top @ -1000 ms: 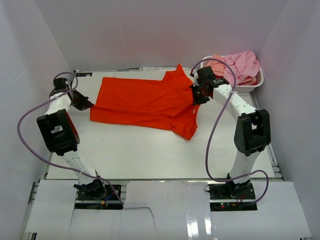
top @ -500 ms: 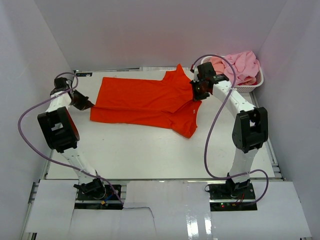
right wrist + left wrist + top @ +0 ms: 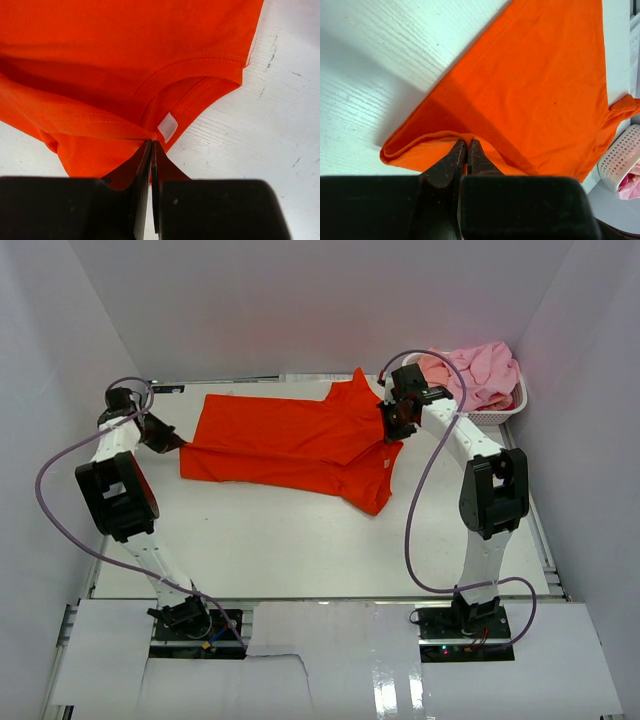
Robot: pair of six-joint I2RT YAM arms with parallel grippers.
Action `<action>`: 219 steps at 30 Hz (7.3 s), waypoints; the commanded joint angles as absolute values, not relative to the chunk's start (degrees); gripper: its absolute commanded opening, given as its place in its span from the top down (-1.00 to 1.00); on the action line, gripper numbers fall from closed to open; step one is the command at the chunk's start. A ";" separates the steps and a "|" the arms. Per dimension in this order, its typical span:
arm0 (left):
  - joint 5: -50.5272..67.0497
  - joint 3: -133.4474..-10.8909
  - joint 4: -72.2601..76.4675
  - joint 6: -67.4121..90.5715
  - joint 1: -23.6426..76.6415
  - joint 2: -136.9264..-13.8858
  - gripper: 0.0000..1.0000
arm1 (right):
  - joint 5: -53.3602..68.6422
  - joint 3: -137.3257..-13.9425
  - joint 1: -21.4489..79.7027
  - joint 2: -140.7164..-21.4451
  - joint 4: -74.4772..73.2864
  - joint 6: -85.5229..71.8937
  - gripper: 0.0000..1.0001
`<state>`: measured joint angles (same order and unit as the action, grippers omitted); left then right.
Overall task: Fold and stack the t-shirts
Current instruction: Fold the flattened tshirt in 1/3 of the way
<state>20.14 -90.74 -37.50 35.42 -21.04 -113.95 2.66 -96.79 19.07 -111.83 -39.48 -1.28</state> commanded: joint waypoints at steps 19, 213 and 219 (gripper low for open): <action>18.37 -94.13 -37.44 35.24 -19.34 -118.21 1.00 | 4.48 -104.15 18.37 -120.41 -38.58 -0.53 0.85; 11.34 -58.01 4.92 39.37 29.79 -106.52 1.00 | 14.24 -98.26 26.10 -117.60 -26.01 -4.57 0.57; 11.25 -58.10 4.66 39.46 29.79 -106.79 1.00 | 13.53 -96.24 26.89 -119.18 -26.81 -4.39 0.85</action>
